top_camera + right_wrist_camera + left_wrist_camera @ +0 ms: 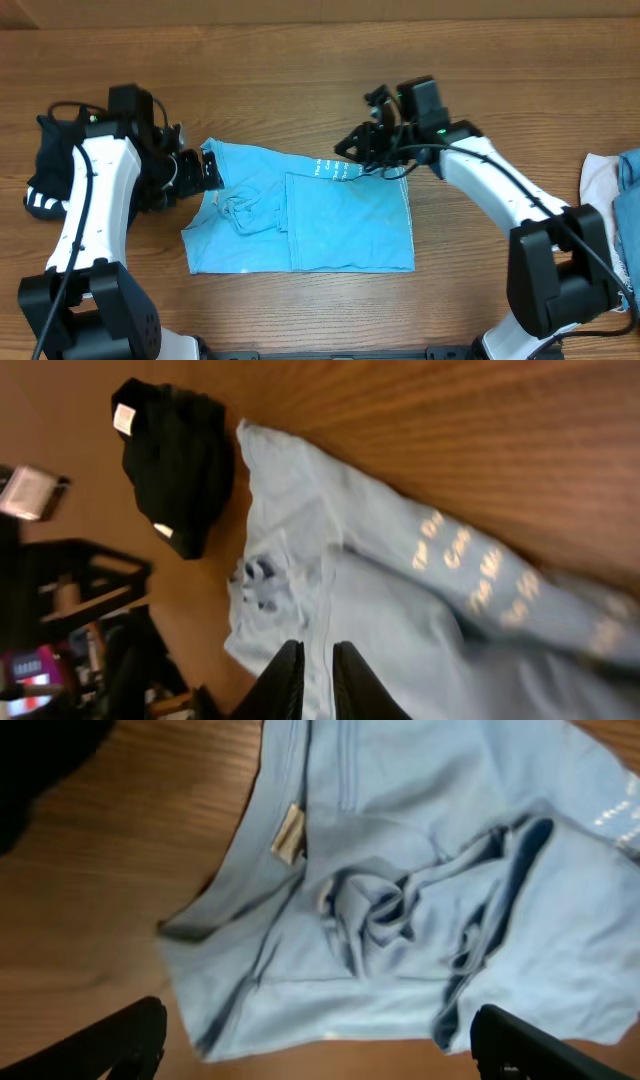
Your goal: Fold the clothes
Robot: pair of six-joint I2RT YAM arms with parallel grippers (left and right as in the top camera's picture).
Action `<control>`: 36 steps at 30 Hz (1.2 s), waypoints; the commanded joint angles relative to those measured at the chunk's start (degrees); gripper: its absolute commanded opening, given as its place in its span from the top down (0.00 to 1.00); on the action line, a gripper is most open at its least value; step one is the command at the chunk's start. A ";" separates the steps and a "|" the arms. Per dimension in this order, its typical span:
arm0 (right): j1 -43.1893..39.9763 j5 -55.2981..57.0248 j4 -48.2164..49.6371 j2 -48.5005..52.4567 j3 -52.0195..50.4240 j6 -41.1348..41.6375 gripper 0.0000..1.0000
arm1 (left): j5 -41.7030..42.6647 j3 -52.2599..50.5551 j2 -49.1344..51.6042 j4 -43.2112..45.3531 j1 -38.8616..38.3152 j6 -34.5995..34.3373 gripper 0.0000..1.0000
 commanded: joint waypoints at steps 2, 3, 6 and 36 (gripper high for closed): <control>-0.90 -4.15 -8.33 -1.84 1.16 -8.37 0.86 | 3.37 -8.79 3.23 12.04 2.99 4.55 0.00; -0.87 -3.98 -9.66 -1.84 1.16 -8.59 0.86 | 3.43 -9.29 4.85 14.56 3.23 6.32 0.00; -0.79 -3.89 -12.37 -1.84 1.14 -8.81 0.86 | 5.27 -9.29 10.43 17.25 3.23 9.16 0.00; -6.29 12.61 -23.91 -5.27 1.16 -14.16 0.93 | 17.00 -13.94 16.48 19.34 0.55 8.55 0.96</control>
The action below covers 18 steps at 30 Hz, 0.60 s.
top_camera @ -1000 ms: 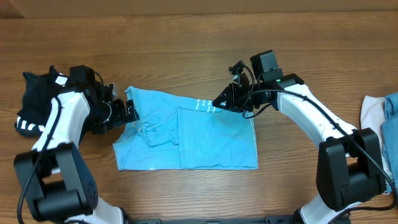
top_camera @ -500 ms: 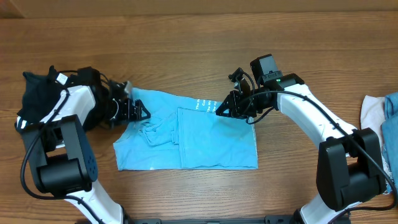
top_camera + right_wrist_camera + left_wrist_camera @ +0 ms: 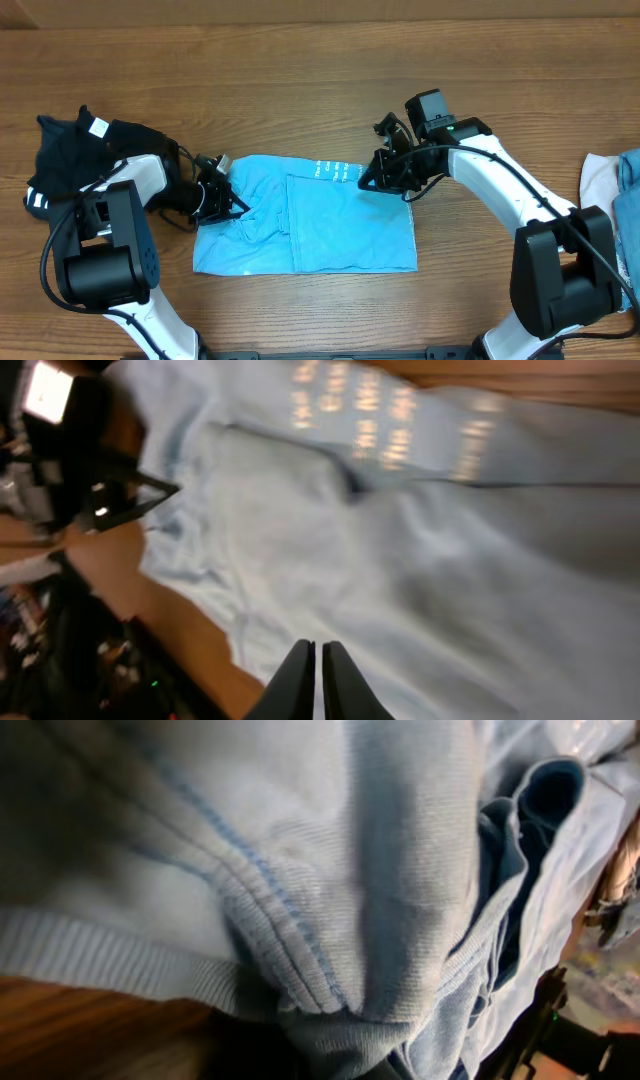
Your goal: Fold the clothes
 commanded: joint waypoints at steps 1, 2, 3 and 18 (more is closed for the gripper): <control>-5.70 6.82 -1.46 -6.03 0.90 -0.26 0.93 | -12.04 2.91 -4.04 -3.19 -0.68 -11.69 0.96; -8.24 6.80 -1.75 -7.89 0.90 -0.22 0.93 | -14.16 4.15 -6.73 -4.55 -0.85 -13.25 0.96; -11.50 6.78 -2.03 -10.01 0.90 -0.17 0.92 | -18.32 6.80 -11.43 -7.39 -1.16 -15.41 0.96; -20.44 5.40 -4.68 -12.70 0.90 -0.09 0.92 | -53.57 27.28 -17.84 -23.39 -40.74 -47.28 0.96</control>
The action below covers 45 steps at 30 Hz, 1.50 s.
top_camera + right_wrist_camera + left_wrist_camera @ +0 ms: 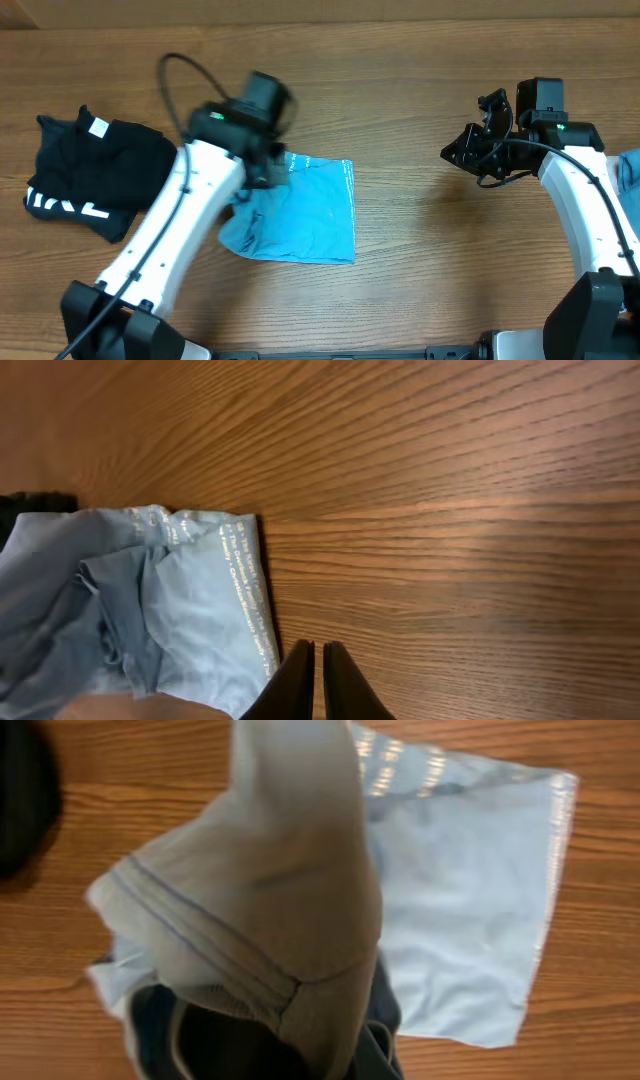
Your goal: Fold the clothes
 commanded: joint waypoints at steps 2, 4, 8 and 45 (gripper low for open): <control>-0.15 -0.72 -0.22 -0.81 0.90 -0.09 0.92 | -6.45 1.60 4.46 0.59 -9.86 -13.20 0.96; -0.15 -0.76 -0.46 -0.81 0.90 -0.07 0.92 | -6.36 1.60 8.02 1.79 -12.74 -16.35 0.96; -0.15 -0.94 -0.81 -0.81 0.90 -0.09 0.92 | -4.98 1.60 15.74 4.42 -17.33 -20.39 0.96; -0.04 -0.85 -4.52 -0.81 0.90 -0.11 0.88 | 27.82 -4.92 17.33 26.82 -1.62 6.97 0.96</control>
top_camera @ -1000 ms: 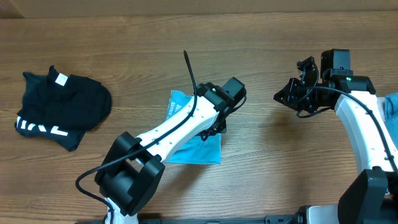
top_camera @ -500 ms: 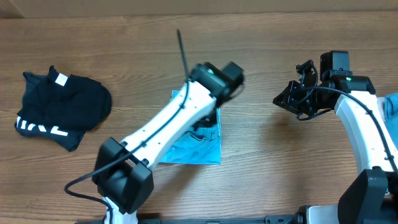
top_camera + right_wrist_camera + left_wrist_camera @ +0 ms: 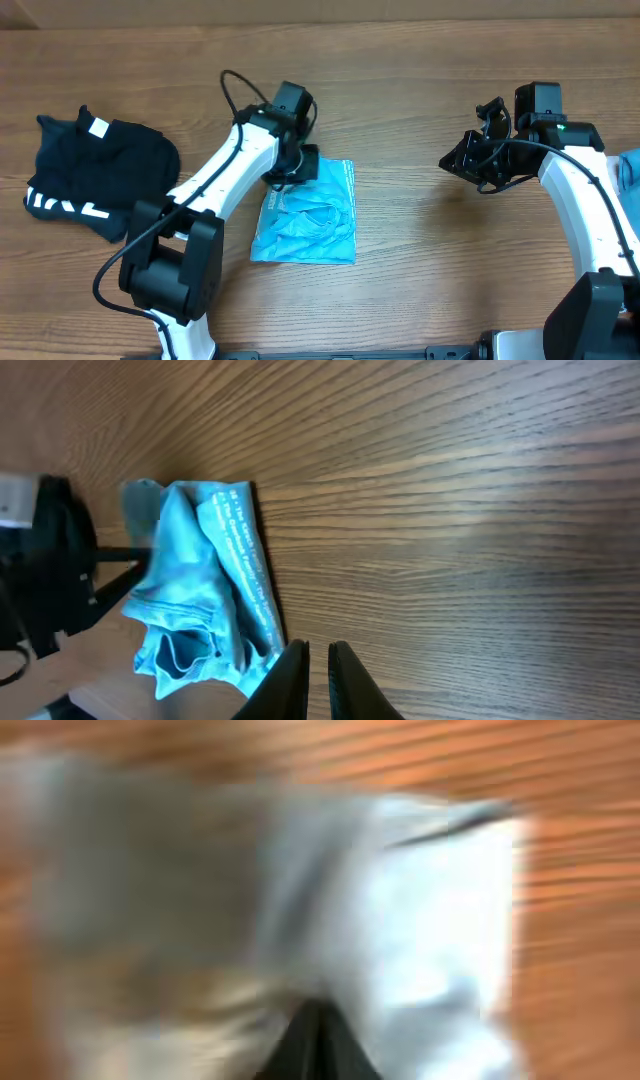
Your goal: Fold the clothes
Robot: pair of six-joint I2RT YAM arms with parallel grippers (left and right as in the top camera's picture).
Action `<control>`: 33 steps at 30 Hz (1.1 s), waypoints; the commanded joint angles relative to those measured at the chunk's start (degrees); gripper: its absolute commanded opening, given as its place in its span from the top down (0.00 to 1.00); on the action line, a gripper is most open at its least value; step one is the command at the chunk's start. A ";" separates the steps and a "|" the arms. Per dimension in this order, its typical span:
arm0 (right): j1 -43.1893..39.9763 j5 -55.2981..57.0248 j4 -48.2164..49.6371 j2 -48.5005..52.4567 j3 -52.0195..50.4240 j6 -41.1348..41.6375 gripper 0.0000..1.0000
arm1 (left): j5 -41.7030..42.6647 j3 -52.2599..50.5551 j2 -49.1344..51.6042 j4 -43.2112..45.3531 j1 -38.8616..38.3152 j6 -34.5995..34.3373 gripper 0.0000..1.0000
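Observation:
The light blue shirt (image 3: 308, 215) lies on the wooden table (image 3: 420, 260) as a narrow, crumpled fold; it also shows in the right wrist view (image 3: 200, 595). At its top left corner my left gripper (image 3: 300, 168) is shut. The left wrist view is blurred: dark fingertips (image 3: 315, 1030) meet in a wedge right against pale blue cloth (image 3: 430, 920), apparently still pinching it. Far to the right, my right gripper (image 3: 450, 161) hangs over bare wood, its fingers (image 3: 300, 670) nearly touching with nothing between them.
A black garment (image 3: 95, 170) with white print lies crumpled at the far left. More blue clothing (image 3: 630, 170) pokes in at the right edge. The left arm's cable (image 3: 235, 85) loops above the shirt.
The left gripper has come down from holding the shirt's left side up to the shirt's top left corner. The shirt now lies narrower and bunched. The right arm has hardly moved.
First the shirt lay spread, with both grippers at its top corners. Then the left gripper was low on its left edge and the right pressed on its right part. Later the right side lay folded over and the left side was lifted. Now it lies folded narrow.

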 commanded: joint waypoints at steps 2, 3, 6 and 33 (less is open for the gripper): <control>-0.04 -0.39 0.26 -0.81 0.90 -0.09 0.88 | 15.45 0.09 -0.17 11.32 -4.28 -1.51 0.96; -0.04 -0.39 0.31 -0.81 0.90 -0.09 0.88 | 16.33 0.57 -0.17 12.39 -4.37 -2.36 0.96; -0.04 -0.39 -0.35 -0.81 0.90 -0.13 0.88 | 6.95 7.32 -0.35 -0.09 -2.25 -2.38 0.96; -0.04 -0.20 -0.83 -0.81 0.90 -0.52 0.88 | 9.94 3.78 -1.51 -0.63 3.56 -2.08 0.96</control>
